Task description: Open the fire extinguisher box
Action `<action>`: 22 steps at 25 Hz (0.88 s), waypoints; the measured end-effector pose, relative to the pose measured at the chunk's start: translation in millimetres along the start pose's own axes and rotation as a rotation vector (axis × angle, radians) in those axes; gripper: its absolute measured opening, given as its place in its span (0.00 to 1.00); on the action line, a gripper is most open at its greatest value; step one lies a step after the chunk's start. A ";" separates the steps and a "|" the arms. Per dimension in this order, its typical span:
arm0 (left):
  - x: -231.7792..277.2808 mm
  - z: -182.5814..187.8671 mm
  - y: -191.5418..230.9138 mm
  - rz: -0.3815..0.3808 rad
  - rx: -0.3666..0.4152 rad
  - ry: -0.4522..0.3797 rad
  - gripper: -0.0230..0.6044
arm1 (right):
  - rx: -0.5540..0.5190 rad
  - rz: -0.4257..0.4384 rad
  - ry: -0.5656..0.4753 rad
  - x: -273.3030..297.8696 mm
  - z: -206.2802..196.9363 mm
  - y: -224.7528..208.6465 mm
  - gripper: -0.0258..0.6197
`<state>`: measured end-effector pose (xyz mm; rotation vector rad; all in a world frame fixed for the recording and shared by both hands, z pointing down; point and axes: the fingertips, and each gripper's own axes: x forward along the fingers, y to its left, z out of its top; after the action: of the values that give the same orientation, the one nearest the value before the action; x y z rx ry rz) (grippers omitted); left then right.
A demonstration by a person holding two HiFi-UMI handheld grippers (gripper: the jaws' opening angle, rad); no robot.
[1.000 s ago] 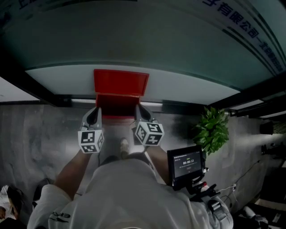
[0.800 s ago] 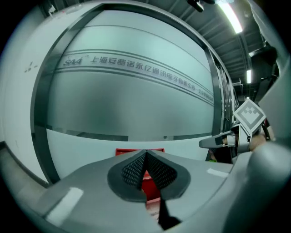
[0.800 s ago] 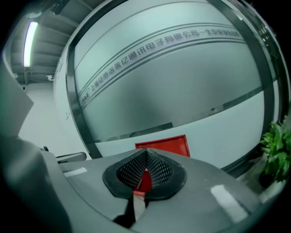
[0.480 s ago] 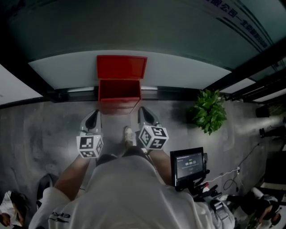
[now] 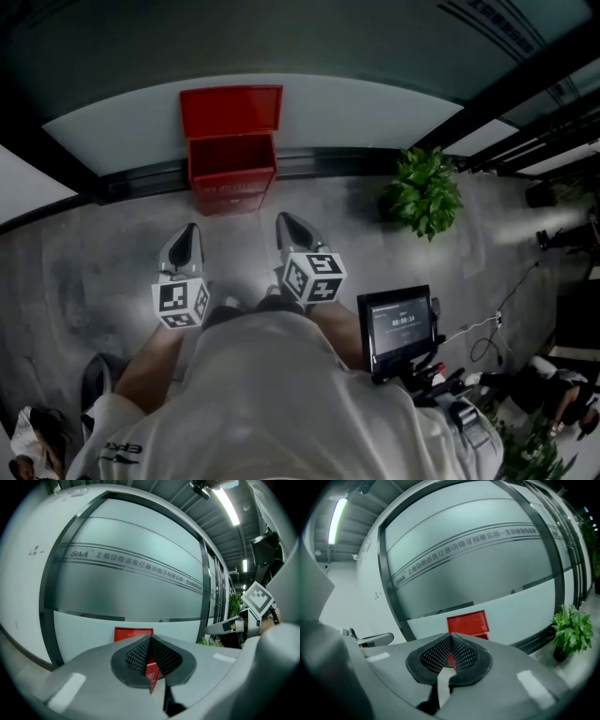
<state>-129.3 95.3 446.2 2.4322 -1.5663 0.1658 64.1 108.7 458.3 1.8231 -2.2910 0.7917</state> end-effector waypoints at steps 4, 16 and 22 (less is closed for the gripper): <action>-8.9 0.7 -24.3 0.000 0.005 -0.005 0.04 | -0.026 0.044 0.011 -23.3 -3.1 0.0 0.06; -35.1 -6.5 -64.3 -0.014 0.045 0.021 0.04 | -0.104 0.101 0.020 -64.6 -14.1 -5.8 0.06; -32.8 -4.8 -59.6 -0.008 0.042 0.016 0.04 | -0.117 0.096 0.018 -67.5 -15.7 -6.1 0.06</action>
<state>-88.7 149.0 435.0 2.4625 -1.5613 0.2181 84.7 174.2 447.1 1.6621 -2.3740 0.6681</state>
